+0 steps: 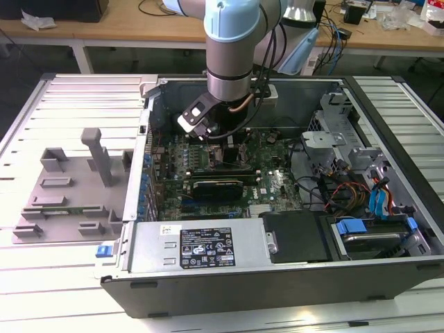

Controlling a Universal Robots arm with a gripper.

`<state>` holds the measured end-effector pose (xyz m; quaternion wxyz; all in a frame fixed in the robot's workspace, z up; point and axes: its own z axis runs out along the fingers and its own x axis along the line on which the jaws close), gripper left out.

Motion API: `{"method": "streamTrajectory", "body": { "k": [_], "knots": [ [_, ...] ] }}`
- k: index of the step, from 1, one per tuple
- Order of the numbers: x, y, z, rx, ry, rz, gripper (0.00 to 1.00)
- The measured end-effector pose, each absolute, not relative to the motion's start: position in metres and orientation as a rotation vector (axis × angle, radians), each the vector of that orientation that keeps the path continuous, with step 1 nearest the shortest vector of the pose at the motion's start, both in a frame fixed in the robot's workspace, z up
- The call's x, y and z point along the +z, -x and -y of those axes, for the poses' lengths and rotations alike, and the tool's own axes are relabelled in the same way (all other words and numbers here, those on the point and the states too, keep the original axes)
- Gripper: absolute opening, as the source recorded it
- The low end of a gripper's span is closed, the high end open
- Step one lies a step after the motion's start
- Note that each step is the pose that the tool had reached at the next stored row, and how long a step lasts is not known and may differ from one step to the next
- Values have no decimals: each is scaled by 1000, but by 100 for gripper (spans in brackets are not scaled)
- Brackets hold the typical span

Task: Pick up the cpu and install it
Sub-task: 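Place the cpu into insertion slot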

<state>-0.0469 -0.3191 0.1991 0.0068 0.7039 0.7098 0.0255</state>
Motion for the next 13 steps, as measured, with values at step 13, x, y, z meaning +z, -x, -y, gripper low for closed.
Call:
{"method": "streamTrajectory", "body": {
  "k": [13],
  "knots": [
    [215, 47, 319, 83, -2203, -2222, 69]
  ]
}}
